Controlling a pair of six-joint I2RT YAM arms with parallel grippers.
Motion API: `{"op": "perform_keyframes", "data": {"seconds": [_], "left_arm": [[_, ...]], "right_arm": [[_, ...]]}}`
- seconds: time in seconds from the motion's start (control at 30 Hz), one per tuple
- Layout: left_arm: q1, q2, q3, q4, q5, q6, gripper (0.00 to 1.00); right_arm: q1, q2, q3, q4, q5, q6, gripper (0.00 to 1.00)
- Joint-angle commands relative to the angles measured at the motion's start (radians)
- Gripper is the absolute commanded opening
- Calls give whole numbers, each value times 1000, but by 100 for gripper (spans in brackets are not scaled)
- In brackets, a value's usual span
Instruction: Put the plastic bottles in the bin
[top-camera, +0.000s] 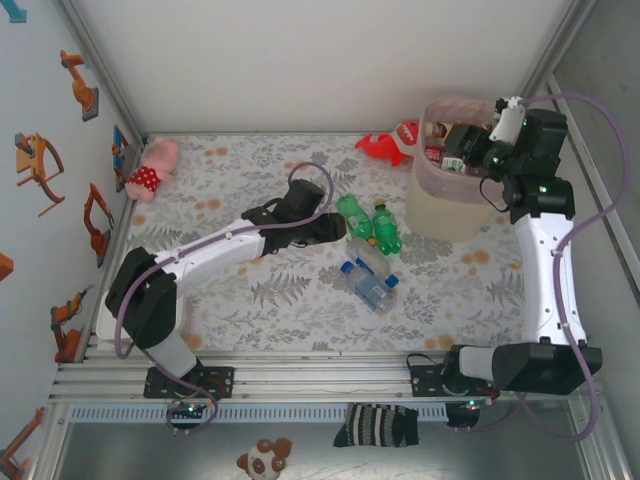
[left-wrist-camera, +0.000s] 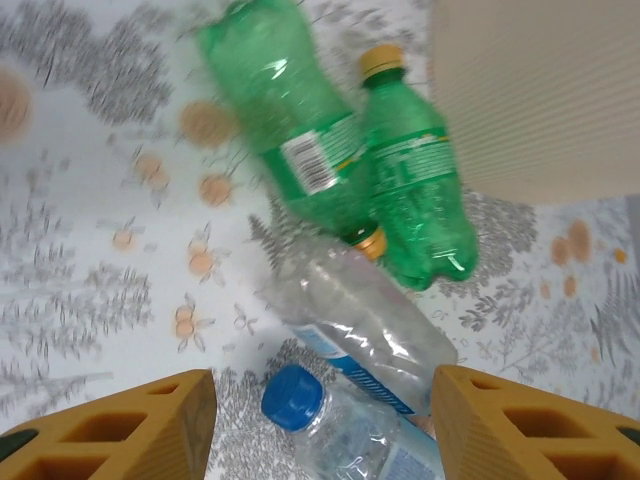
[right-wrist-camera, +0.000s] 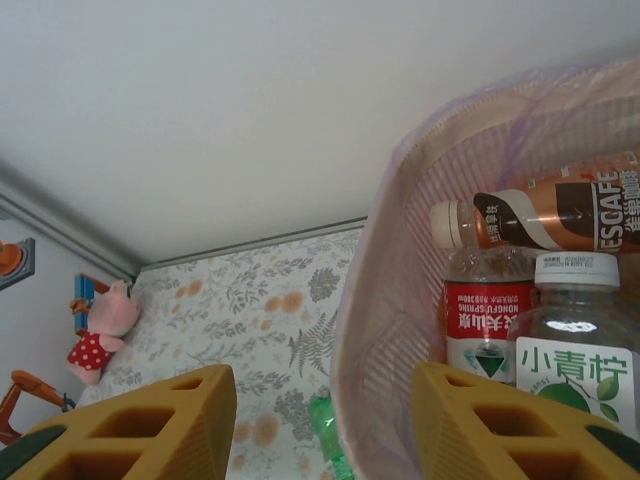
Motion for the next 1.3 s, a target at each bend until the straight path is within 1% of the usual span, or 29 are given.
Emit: {"op": "perform_keyframes", "data": {"seconds": [0.0, 0.17, 0.23, 0.43, 0.53, 0.77, 1.1, 1.27], "left_arm": [[-8, 40, 9, -62, -24, -258, 58], [-13, 129, -24, 2, 93, -429, 57], [-10, 165, -57, 68, 146, -490, 57], [-10, 250, -86, 195, 250, -588, 56], [-10, 272, -87, 212, 266, -615, 56], [-14, 284, -118, 259, 305, -668, 53], [-23, 285, -147, 290, 313, -699, 46], [-25, 298, -150, 318, 325, -715, 38]], "right_arm": [[6, -29, -20, -15, 7, -22, 49], [6, -47, -34, -16, 1, -24, 49], [6, -53, -38, -18, -1, -26, 49], [6, -62, -37, -30, -6, -40, 49], [6, -59, -34, -31, -9, -43, 49], [6, -61, -33, -36, -8, -44, 49], [6, -67, -35, -37, -5, -43, 49], [6, -71, -30, -44, -3, -44, 49]]}}
